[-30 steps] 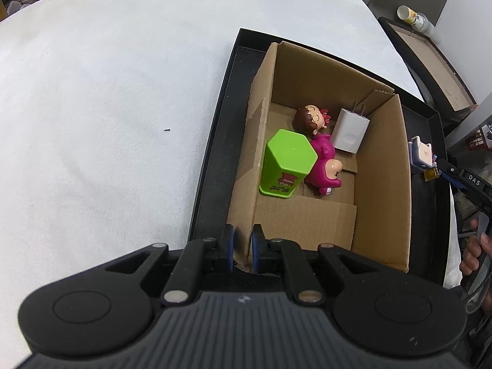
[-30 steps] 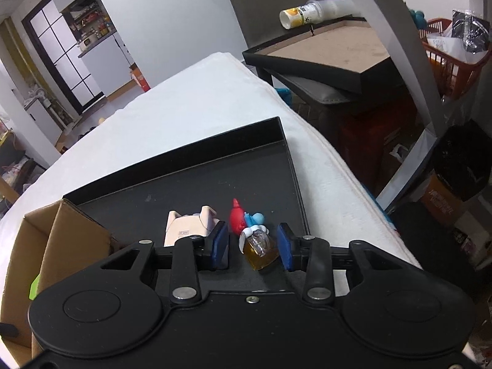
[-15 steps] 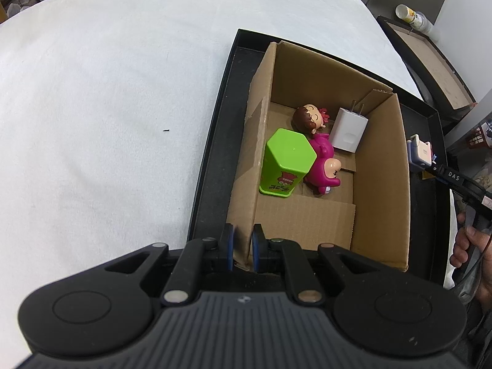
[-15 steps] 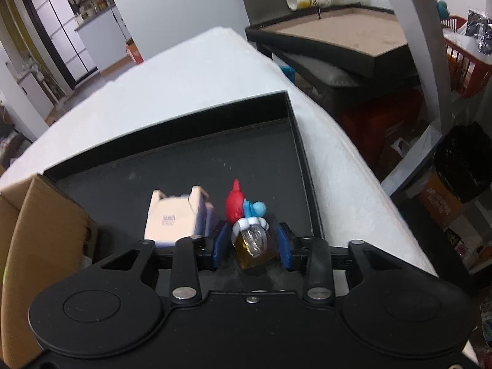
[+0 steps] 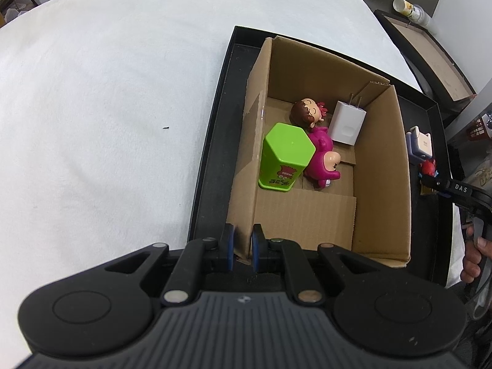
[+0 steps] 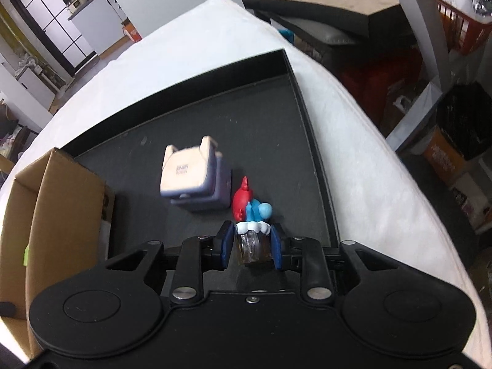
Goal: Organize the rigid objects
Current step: 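Close the right gripper on the red-and-blue figure and lift it, then carry the red-and-blue figure over the box and release it inside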
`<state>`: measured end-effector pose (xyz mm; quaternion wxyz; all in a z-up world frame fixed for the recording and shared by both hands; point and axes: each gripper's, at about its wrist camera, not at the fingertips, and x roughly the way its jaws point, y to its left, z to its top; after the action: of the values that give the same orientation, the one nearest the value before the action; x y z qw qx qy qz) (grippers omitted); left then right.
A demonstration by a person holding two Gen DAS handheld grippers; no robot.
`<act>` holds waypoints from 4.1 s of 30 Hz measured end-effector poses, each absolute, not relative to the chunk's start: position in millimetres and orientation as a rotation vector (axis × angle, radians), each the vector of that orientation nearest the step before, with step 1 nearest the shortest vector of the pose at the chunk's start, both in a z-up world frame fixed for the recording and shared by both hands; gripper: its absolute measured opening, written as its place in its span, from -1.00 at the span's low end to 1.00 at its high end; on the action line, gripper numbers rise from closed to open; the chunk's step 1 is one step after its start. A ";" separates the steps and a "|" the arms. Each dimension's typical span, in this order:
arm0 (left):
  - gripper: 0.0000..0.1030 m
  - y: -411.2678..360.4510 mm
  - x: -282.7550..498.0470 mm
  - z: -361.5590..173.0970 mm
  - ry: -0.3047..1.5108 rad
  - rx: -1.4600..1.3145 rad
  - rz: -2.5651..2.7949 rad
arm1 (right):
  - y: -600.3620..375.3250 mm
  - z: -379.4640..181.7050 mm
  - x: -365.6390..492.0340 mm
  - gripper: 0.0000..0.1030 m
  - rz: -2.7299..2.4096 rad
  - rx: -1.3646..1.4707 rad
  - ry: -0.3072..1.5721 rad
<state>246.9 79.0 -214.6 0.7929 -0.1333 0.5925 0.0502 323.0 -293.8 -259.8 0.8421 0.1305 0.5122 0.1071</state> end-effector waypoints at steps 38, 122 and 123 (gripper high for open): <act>-0.80 81.5 245.6 -214.5 1.267 -0.288 0.097 | -307.9 -220.1 314.4 -0.49 0.199 0.383 1.004; -0.74 109.4 233.8 -217.1 1.214 -0.398 -0.067 | -95.1 -135.6 308.5 -0.37 0.436 0.374 0.938; -0.74 109.2 233.8 -216.9 1.215 -0.397 -0.067 | -96.8 -134.9 308.9 -0.37 0.430 0.371 0.938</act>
<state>233.8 109.2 -216.9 0.8022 -0.1854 0.5668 -0.0313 308.9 -96.8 -134.9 0.8535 0.1762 0.4457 0.2045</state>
